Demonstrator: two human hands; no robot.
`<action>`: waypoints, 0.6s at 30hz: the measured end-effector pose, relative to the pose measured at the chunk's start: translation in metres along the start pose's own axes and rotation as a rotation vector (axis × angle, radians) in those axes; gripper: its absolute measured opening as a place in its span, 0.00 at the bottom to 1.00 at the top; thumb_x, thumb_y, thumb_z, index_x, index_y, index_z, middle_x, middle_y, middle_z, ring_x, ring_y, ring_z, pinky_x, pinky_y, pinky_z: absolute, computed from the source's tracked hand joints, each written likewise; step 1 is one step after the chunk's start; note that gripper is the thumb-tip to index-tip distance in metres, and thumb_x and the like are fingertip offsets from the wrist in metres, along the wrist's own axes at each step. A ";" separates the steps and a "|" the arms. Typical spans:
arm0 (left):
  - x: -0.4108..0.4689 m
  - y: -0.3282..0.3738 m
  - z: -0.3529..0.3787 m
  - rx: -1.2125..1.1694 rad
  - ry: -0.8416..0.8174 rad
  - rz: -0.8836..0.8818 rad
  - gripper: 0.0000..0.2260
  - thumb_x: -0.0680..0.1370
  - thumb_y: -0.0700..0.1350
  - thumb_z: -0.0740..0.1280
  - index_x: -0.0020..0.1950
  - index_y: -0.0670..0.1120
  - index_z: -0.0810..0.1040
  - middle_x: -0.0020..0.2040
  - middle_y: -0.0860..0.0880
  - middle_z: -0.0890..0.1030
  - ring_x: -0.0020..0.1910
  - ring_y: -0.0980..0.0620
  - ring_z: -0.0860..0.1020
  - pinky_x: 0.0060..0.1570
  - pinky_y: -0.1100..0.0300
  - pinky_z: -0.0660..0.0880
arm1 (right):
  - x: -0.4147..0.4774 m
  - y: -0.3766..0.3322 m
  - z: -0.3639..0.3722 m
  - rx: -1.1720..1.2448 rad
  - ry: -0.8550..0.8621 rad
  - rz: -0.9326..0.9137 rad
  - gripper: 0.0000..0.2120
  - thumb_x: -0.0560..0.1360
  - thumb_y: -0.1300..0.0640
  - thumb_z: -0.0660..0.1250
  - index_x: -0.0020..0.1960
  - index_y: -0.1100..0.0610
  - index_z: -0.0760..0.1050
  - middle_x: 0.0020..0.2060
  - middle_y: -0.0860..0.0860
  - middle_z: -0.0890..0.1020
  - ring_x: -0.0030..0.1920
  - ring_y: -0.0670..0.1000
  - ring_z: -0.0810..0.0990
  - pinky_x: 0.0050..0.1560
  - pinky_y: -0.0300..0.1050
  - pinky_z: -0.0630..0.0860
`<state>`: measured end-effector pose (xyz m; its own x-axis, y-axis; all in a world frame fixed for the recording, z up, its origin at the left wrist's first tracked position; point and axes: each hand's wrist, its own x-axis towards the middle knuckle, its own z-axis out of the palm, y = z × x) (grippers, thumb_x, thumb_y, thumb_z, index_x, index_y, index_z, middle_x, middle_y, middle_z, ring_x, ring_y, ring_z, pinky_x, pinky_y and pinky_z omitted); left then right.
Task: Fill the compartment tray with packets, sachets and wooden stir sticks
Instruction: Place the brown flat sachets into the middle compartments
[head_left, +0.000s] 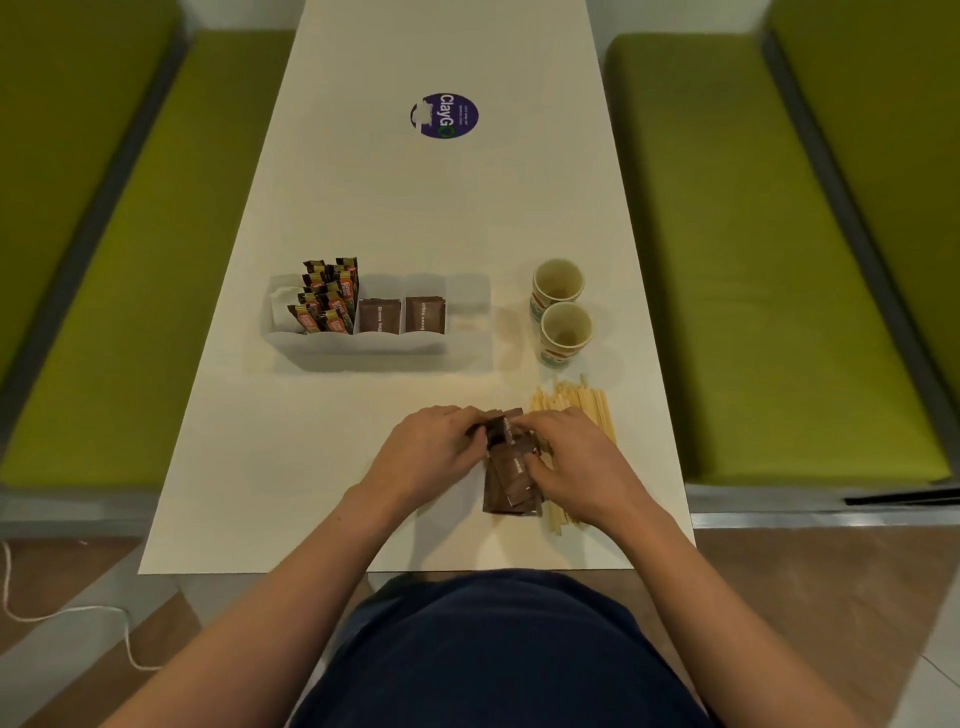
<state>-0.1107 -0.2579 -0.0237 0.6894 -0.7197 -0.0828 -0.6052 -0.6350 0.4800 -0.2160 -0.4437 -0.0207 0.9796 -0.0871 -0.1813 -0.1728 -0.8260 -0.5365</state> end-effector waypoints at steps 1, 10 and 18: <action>0.000 -0.002 -0.001 -0.010 0.033 -0.024 0.12 0.82 0.50 0.63 0.61 0.48 0.82 0.47 0.49 0.85 0.44 0.47 0.81 0.44 0.49 0.78 | 0.002 -0.002 0.000 -0.027 -0.011 -0.022 0.21 0.80 0.54 0.65 0.73 0.48 0.72 0.67 0.44 0.78 0.64 0.49 0.71 0.61 0.44 0.72; -0.003 -0.020 -0.029 -0.098 0.236 -0.125 0.09 0.80 0.43 0.68 0.57 0.44 0.85 0.47 0.48 0.85 0.42 0.49 0.82 0.47 0.51 0.79 | 0.024 -0.002 0.010 -0.403 -0.026 -0.223 0.11 0.78 0.53 0.70 0.60 0.51 0.84 0.59 0.48 0.83 0.53 0.54 0.79 0.47 0.50 0.75; -0.001 -0.031 -0.067 -0.142 0.358 -0.104 0.06 0.80 0.43 0.68 0.54 0.46 0.84 0.46 0.52 0.85 0.42 0.52 0.83 0.44 0.52 0.81 | 0.031 -0.002 0.014 -0.453 0.156 -0.285 0.08 0.75 0.59 0.71 0.54 0.55 0.78 0.52 0.51 0.83 0.48 0.55 0.76 0.43 0.49 0.74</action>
<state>-0.0657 -0.2186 0.0197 0.8544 -0.4943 0.1603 -0.4812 -0.6362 0.6031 -0.1867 -0.4374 -0.0365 0.9906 0.1221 0.0622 0.1294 -0.9827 -0.1326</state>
